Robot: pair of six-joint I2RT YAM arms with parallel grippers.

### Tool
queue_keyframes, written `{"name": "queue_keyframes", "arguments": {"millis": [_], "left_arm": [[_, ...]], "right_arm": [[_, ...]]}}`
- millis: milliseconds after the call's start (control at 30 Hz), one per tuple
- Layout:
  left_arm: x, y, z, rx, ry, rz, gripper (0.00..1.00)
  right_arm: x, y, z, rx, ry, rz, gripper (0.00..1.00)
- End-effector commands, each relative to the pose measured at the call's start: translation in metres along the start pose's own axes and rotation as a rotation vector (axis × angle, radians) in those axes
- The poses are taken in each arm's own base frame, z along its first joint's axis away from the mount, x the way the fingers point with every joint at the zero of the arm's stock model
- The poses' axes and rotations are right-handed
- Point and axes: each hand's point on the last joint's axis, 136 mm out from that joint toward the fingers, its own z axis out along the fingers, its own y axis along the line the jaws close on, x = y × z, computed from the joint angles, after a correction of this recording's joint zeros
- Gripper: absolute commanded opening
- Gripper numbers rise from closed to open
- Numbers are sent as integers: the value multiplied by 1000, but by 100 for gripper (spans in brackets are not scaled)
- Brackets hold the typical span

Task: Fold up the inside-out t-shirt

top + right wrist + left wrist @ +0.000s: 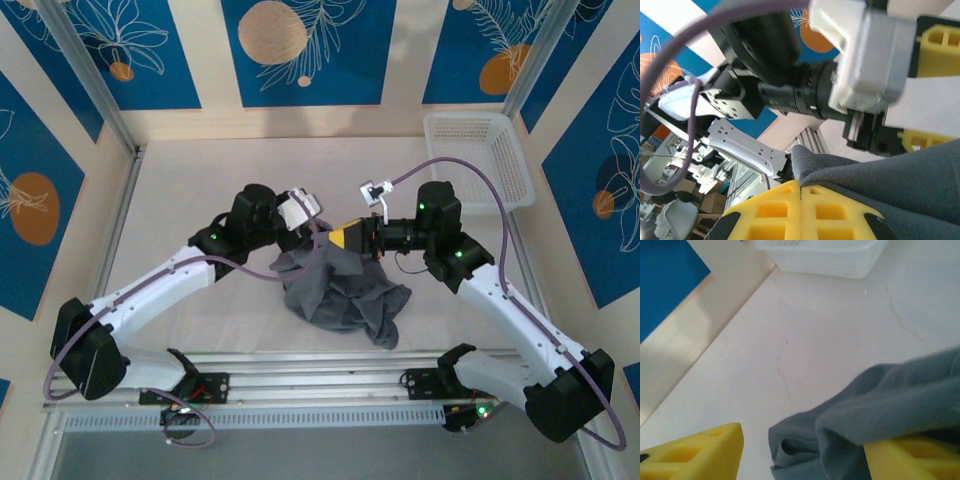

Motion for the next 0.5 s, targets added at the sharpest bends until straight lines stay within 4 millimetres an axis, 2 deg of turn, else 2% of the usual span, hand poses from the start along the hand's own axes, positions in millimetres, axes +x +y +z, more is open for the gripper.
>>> {"name": "queue_keyframes", "arguments": {"millis": [0, 67, 100, 200, 300, 400, 467], "left_arm": [[-48, -13, -17, 130, -162, -13, 36], [-60, -34, -29, 282, -209, -59, 6], [-65, -42, -37, 352, -218, -86, 0], [-63, -51, -53, 433, -183, -136, 0], [-51, -44, -65, 407, -128, -173, 0], [-36, -38, -71, 390, -86, -201, 0], [-27, -34, -65, 382, -21, -234, 21]], "right_arm": [[1, 5, -2, -8, 20, -12, 0], [0, -4, -9, 23, -3, -2, 0], [-1, -10, -13, 40, -17, 6, 0], [-3, -28, -27, 90, -56, 39, 0], [-3, -39, -37, 111, -72, 61, 0], [-2, -37, -40, 80, -65, 62, 0], [-2, -30, -39, 41, -46, 46, 0]]}}
